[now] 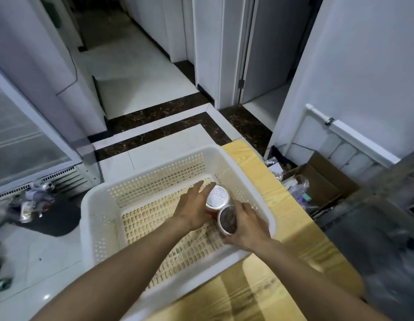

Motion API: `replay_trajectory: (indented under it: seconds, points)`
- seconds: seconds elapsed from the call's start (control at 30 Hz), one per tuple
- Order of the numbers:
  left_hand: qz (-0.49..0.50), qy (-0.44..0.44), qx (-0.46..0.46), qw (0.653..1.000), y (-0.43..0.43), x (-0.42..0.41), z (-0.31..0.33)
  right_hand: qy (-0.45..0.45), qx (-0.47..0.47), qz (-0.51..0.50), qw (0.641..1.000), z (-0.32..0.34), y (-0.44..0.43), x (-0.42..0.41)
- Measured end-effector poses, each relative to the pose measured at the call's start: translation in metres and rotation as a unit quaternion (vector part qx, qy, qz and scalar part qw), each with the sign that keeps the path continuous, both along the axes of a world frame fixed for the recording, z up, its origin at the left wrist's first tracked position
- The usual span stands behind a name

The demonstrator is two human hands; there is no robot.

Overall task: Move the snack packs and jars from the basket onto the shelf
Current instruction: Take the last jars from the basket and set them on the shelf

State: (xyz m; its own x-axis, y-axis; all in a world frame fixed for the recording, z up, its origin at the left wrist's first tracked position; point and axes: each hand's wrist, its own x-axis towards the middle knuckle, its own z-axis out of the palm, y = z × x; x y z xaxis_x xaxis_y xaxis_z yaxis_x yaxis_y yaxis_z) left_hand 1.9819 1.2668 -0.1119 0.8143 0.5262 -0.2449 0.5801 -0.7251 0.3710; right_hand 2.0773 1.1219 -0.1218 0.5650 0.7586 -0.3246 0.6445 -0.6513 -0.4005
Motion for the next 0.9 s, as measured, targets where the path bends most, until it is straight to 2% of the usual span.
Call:
replay_trajectory:
  seconds: [0.23, 0.5, 0.7, 0.9]
  points:
    - [0.000, -0.016, -0.049, 0.999, 0.019, 0.017, -0.031, 0.001, 0.023, -0.011, 1.000, -0.018, 0.008, 0.003]
    - [0.050, -0.155, -0.150, 0.975, 0.021, 0.020, -0.066, 0.002, 0.019, -0.027, 0.999, -0.019, 0.005, 0.004]
    - [0.075, -0.213, -0.138, 0.964, 0.025, 0.013, -0.061, 0.009, 0.068, -0.059, 0.996, -0.009, 0.007, 0.003]
    - [0.113, -0.285, -0.143, 0.941, 0.032, 0.011, -0.024, 0.024, 0.155, -0.091, 0.983, 0.018, 0.011, 0.007]
